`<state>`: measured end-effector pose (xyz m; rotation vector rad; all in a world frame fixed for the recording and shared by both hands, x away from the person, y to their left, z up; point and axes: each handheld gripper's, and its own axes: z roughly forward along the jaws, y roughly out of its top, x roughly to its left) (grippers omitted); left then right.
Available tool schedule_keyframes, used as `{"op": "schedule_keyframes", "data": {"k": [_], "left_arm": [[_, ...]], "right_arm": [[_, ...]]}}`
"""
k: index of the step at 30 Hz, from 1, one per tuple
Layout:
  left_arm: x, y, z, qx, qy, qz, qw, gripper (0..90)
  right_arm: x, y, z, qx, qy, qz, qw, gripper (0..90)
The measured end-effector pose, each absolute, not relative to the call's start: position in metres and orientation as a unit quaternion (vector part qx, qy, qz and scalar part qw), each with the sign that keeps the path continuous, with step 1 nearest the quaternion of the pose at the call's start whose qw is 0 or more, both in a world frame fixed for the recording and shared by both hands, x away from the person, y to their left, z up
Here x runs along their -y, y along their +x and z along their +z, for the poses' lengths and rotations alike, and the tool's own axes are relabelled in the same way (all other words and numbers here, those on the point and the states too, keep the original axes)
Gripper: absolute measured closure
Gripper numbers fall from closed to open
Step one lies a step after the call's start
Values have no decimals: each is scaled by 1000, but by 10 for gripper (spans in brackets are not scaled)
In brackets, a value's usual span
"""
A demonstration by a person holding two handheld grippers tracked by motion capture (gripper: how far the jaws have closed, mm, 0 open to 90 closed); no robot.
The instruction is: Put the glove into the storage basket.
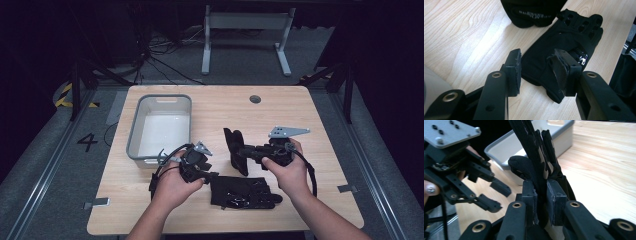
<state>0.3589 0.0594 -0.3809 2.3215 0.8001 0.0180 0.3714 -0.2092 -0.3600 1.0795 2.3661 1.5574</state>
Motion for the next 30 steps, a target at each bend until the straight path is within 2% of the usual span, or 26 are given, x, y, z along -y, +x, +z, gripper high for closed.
{"op": "schedule_keyframes", "data": {"k": [7, 14, 22, 30], "left_arm": [[-54, 361, -386, -305, 893, 2, 332, 584], [-42, 365, -393, -297, 900, -4, 320, 581], [-25, 370, -400, -288, 904, -11, 315, 579], [-2, 373, -403, -277, 908, -12, 314, 572]], "right_arm": [[237, 376, -362, -773, 382, 497, 99, 760], [279, 387, -370, -743, 437, 496, 105, 760], [329, 402, -399, -716, 519, 453, 113, 760], [355, 407, -425, -702, 571, 411, 110, 744]]}}
